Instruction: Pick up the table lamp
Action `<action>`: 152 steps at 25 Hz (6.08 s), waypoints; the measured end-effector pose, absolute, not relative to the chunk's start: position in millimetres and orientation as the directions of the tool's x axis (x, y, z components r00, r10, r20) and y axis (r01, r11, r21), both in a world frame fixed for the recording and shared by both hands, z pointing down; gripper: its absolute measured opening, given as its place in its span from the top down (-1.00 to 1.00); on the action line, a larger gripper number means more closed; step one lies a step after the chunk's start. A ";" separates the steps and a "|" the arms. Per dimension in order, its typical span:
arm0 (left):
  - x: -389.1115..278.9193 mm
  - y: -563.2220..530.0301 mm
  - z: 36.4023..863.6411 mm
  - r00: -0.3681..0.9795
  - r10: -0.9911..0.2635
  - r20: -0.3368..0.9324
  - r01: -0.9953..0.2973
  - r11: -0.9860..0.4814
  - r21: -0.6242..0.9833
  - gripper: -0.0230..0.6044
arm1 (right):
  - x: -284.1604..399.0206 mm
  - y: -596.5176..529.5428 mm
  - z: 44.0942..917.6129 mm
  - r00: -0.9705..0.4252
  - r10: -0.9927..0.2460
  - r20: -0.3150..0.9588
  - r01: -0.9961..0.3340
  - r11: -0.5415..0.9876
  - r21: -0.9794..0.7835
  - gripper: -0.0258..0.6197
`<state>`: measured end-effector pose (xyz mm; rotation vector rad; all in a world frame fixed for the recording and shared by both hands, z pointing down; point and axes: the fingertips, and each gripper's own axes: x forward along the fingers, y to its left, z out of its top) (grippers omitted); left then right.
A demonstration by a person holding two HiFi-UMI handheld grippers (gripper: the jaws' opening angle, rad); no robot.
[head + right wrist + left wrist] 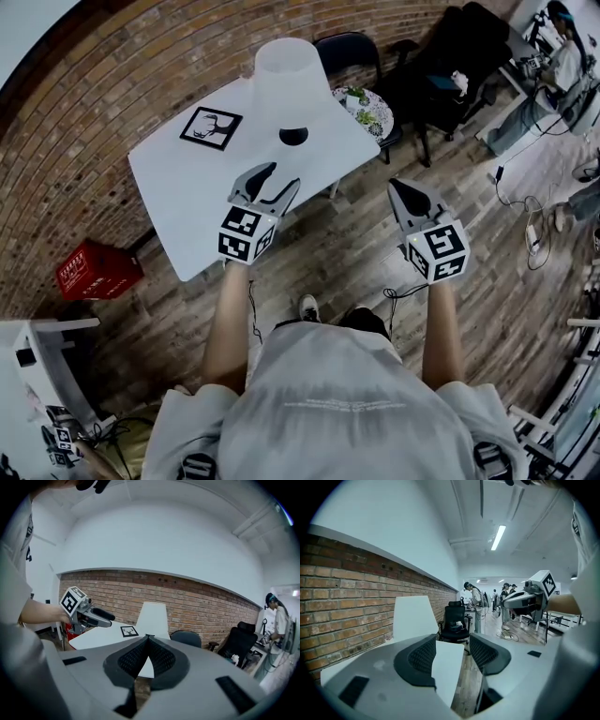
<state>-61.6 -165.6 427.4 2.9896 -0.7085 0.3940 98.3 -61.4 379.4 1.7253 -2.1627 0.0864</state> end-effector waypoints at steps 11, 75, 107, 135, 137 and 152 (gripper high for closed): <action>-37.7 -200.0 452.6 0.836 -0.452 0.310 -0.482 -0.876 0.023 0.21 | 126.6 -113.4 391.6 -0.244 -0.909 0.337 -0.934 0.314 0.170 0.92; 31.3 -378.4 606.3 0.556 -0.725 0.406 -0.788 -0.615 -0.020 0.26 | 184.7 -322.1 483.5 -0.474 -0.770 0.427 -0.824 0.559 0.093 0.92; 53.3 -426.3 616.6 0.602 -0.721 0.343 -0.770 -0.638 0.008 0.19 | 198.6 -338.4 505.1 -0.423 -0.758 0.496 -0.844 0.529 0.089 0.92; 67.1 -453.6 633.4 0.606 -0.725 0.328 -0.770 -0.638 0.012 0.37 | 221.8 -331.0 519.7 -0.373 -0.751 0.544 -0.868 0.490 0.081 0.92; 66.8 -453.6 632.5 0.606 -0.724 0.329 -0.768 -0.640 0.006 0.42 | 223.1 -330.3 520.2 -0.371 -0.752 0.545 -0.869 0.488 0.081 0.92; 68.0 -450.2 632.8 0.615 -0.707 0.350 -0.759 -0.650 0.020 0.48 | 234.4 -324.2 514.5 -0.362 -0.766 0.531 -0.877 0.473 0.085 0.92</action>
